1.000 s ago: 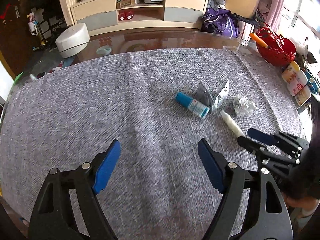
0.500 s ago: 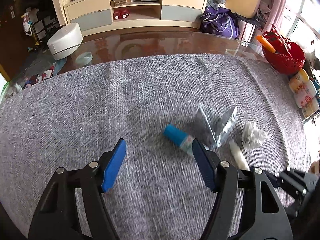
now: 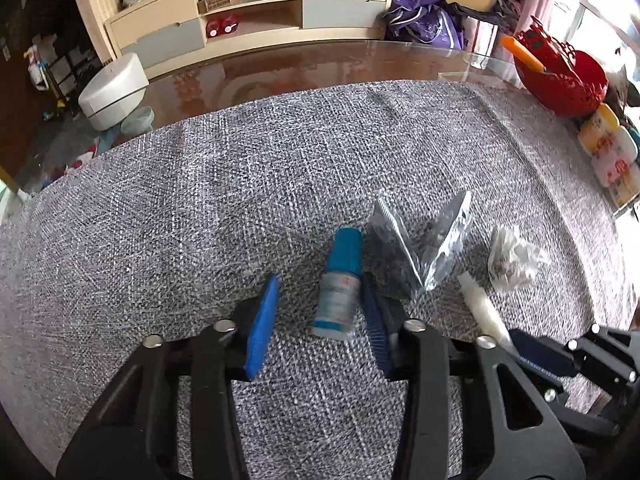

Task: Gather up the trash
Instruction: 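Grasp the blue bottle with the left tool while the right tool grasps the white tube, then lower the blue bottle and white tube down to the black bin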

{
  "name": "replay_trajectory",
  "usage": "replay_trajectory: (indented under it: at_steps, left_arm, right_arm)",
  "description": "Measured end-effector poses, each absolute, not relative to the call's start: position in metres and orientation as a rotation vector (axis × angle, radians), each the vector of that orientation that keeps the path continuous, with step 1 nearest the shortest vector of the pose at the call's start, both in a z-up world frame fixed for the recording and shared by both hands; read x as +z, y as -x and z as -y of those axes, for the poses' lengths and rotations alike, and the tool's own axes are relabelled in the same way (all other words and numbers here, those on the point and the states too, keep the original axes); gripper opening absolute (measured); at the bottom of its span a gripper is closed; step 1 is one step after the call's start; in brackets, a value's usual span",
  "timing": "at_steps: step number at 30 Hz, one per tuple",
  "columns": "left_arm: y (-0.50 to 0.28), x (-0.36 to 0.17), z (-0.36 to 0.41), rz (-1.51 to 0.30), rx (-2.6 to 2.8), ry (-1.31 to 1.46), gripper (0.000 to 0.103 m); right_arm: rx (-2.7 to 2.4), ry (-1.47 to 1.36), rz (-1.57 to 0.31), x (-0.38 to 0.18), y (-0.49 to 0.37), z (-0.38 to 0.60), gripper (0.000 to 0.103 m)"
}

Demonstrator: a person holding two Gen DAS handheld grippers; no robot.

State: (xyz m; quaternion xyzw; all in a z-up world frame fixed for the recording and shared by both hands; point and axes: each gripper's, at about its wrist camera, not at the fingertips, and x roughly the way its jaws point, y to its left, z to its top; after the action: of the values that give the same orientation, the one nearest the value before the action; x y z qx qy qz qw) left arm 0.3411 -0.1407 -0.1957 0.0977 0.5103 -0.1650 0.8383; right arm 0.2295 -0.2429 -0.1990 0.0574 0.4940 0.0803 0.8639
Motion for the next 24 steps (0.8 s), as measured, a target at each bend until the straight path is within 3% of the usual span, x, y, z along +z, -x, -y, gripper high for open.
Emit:
replay_trajectory:
  at_steps: [1,4,24]
  left_arm:
    - [-0.34,-0.196,0.14,-1.075,-0.349,-0.216,0.024]
    - [-0.336,-0.196,0.134,-1.075,-0.365,-0.213,0.017]
    - [-0.209,-0.16,0.079,-1.048,-0.369,-0.198,0.017]
  right_arm:
    - [0.168,-0.118,-1.033,-0.199,-0.229,0.243,0.015]
    - [0.167,-0.119,-1.026,-0.2,-0.227,0.242,0.015]
    - [0.18,-0.184,-0.992,-0.18,-0.135,0.228,0.015]
